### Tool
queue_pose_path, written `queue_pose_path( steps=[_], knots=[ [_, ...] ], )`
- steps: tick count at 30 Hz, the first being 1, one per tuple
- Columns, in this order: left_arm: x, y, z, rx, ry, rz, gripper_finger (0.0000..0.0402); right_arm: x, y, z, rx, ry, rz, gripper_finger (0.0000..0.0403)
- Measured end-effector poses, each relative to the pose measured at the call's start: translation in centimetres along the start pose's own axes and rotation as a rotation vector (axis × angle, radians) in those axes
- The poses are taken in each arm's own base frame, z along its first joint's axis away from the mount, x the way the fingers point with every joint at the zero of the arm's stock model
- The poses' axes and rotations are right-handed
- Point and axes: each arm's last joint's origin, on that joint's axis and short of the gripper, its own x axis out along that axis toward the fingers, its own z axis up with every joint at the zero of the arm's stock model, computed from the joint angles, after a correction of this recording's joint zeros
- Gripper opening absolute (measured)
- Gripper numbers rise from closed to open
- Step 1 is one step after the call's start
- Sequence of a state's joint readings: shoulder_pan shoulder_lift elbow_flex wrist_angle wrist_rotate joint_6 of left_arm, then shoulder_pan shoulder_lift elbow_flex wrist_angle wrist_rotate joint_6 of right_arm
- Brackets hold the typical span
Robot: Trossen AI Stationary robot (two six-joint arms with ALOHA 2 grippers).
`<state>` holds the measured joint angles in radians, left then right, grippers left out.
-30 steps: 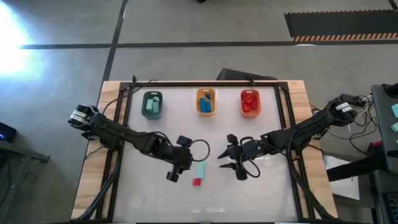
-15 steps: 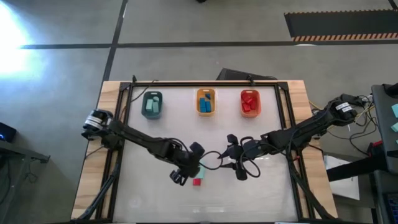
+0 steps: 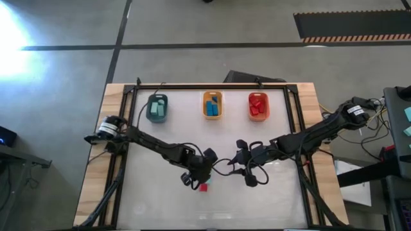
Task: Sort & place blocks by color
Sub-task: Put the light blue block into the green bin
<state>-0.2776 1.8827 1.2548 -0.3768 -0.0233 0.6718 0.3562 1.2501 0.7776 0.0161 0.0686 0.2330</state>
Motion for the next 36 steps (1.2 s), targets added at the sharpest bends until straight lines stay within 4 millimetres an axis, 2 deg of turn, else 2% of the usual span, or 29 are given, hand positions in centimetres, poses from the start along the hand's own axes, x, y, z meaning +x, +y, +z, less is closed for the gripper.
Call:
queue_pose_path(
  steps=[14, 20, 23, 31, 36],
  knots=[
    [0.8, -0.2, -1.3, 0.113, -0.026, -0.114, 0.0176, -2.5, 1.4, -0.2, 0.021, -0.033, 0.059, 0.0162],
    [0.9, -0.2, -1.4, 0.122, -0.023, -0.117, 0.0177, -2.8, 1.1, -1.0, 0.041, -0.155, 0.084, 0.0162],
    [0.9, -0.1, -1.4, 0.126, -0.023, -0.115, 0.0192, -2.9, 0.8, -1.6, 0.045, -0.183, 0.088, 0.0162],
    [0.9, 0.1, -1.4, 0.197, -0.035, -0.104, 0.027, -2.8, 0.4, -2.1, 0.047, -0.187, 0.03, 0.0162],
    [0.9, 0.2, -1.7, 0.243, -0.057, -0.131, 0.0276, -2.8, 0.4, -2.0, 0.026, -0.19, 0.026, 0.0162]
  ],
)
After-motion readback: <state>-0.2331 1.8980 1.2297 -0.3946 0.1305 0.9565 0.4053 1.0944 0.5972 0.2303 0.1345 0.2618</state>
